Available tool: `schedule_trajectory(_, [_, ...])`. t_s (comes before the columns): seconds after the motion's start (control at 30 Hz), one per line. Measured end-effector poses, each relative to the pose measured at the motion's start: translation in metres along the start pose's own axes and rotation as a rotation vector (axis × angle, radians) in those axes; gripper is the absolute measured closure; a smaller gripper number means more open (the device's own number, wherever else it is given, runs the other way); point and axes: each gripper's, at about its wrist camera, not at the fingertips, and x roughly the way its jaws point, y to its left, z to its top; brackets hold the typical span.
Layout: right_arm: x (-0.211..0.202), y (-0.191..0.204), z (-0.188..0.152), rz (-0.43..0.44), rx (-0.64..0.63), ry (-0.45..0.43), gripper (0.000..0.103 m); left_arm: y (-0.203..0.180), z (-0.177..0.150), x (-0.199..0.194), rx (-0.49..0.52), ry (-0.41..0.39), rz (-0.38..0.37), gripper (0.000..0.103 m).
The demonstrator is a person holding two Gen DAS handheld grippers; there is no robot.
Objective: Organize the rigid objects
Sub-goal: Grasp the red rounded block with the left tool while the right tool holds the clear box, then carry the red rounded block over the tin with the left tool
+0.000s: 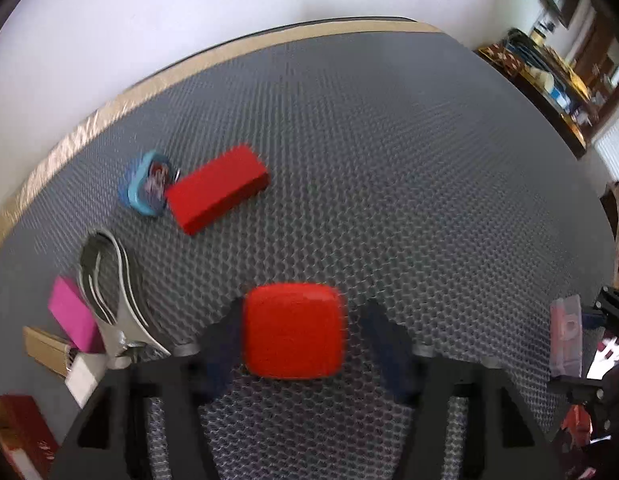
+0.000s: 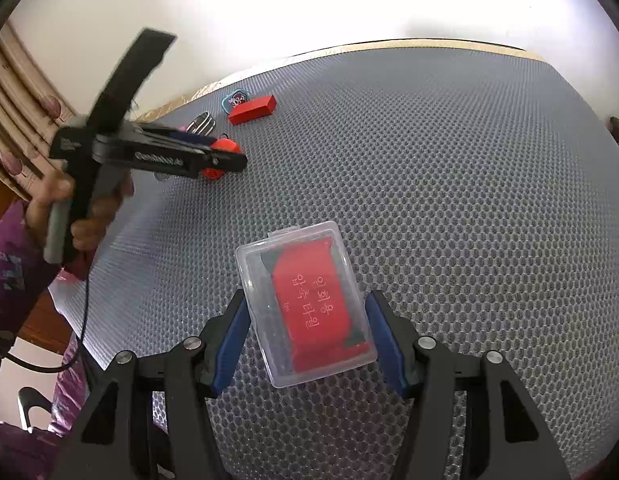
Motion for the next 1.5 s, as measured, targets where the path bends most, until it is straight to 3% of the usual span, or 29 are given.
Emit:
schedule_trajectory(0.13, [0.002,-0.003,-0.001,0.003,0.005,0.006,0.046,0.004,-0.003,-0.008,-0.049,-0.013,-0.018,0.057])
schedule_trajectory(0.23, [0.002,-0.004,-0.001,0.001,0.008,0.007,0.046,0.000,-0.013,-0.028,-0.101,-0.045,-0.072,0.057])
schedule_trajectory(0.3, [0.001,-0.003,-0.001,-0.010,0.001,0.008,0.046,-0.005,-0.028,-0.050,-0.125,-0.081,-0.111,0.056])
schedule_trajectory(0.47, [0.004,0.004,0.000,-0.031,-0.017,0.014,0.046,-0.004,-0.085,-0.123,-0.218,-0.169,-0.120,0.056])
schedule_trajectory(0.6, [0.006,0.010,0.001,-0.034,-0.028,0.021,0.046,0.041,-0.134,-0.174,-0.366,-0.212,-0.061,0.056])
schedule_trajectory(0.73, [0.008,0.015,0.003,-0.031,-0.026,0.025,0.046,0.101,-0.180,-0.206,-0.479,-0.210,0.114,0.056])
schedule_trajectory(0.77, [0.008,0.017,0.004,-0.029,-0.026,0.023,0.046,0.125,-0.197,-0.212,-0.528,-0.194,0.191,0.056])
schedule_trajectory(0.87, [0.008,0.024,0.007,-0.018,-0.023,0.021,0.046,0.176,-0.234,-0.212,-0.609,-0.141,0.291,0.056])
schedule_trajectory(0.97, [0.007,0.030,0.010,0.006,-0.014,0.024,0.046,0.204,-0.257,-0.200,-0.668,-0.102,0.327,0.056])
schedule_trajectory(1.4, [0.002,0.106,0.034,0.106,-0.097,0.026,0.046,0.210,-0.275,-0.155,-0.694,-0.102,0.360,0.056])
schedule_trajectory(1.5, [0.007,0.132,0.044,0.161,-0.113,0.030,0.046,0.205,-0.277,-0.160,-0.696,-0.122,0.431,0.053])
